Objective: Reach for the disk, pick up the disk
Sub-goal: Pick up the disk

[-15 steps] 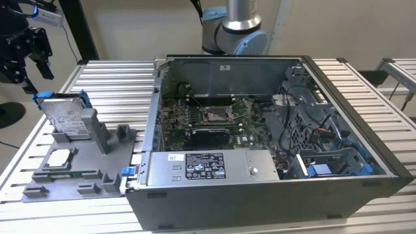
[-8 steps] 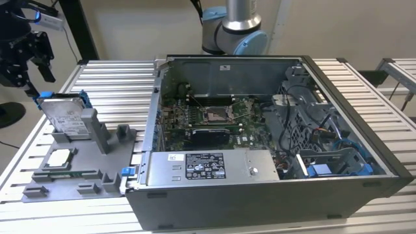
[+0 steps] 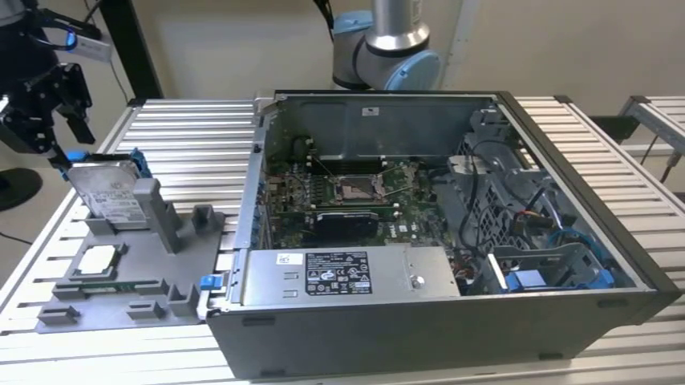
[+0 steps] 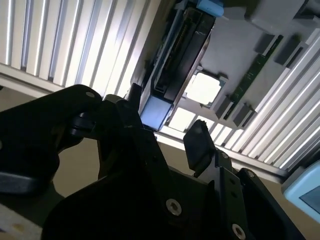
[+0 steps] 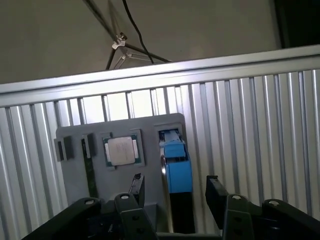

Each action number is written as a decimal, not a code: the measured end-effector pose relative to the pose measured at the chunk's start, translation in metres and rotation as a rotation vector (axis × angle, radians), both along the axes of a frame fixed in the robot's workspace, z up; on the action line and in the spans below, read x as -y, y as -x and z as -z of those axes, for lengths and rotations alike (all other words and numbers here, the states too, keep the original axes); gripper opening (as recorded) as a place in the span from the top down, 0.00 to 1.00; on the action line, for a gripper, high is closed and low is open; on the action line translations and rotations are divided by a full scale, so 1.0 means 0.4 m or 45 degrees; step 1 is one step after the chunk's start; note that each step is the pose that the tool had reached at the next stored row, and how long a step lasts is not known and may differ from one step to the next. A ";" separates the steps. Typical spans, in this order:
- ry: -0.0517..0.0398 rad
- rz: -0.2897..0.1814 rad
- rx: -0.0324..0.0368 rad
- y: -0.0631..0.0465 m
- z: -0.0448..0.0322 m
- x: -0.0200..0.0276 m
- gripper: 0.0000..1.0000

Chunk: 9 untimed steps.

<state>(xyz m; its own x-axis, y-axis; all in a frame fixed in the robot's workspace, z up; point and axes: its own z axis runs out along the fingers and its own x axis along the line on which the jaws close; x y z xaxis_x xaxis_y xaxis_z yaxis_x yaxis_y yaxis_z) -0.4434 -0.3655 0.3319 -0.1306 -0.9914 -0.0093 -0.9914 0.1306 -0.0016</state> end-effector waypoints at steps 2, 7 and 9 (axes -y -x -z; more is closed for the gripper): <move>0.000 -0.008 0.0000 0.000 0.007 0.000 0.00; 0.001 -0.014 -0.0003 0.000 0.010 0.000 0.00; 0.000 -0.014 0.0000 0.000 0.010 0.000 0.00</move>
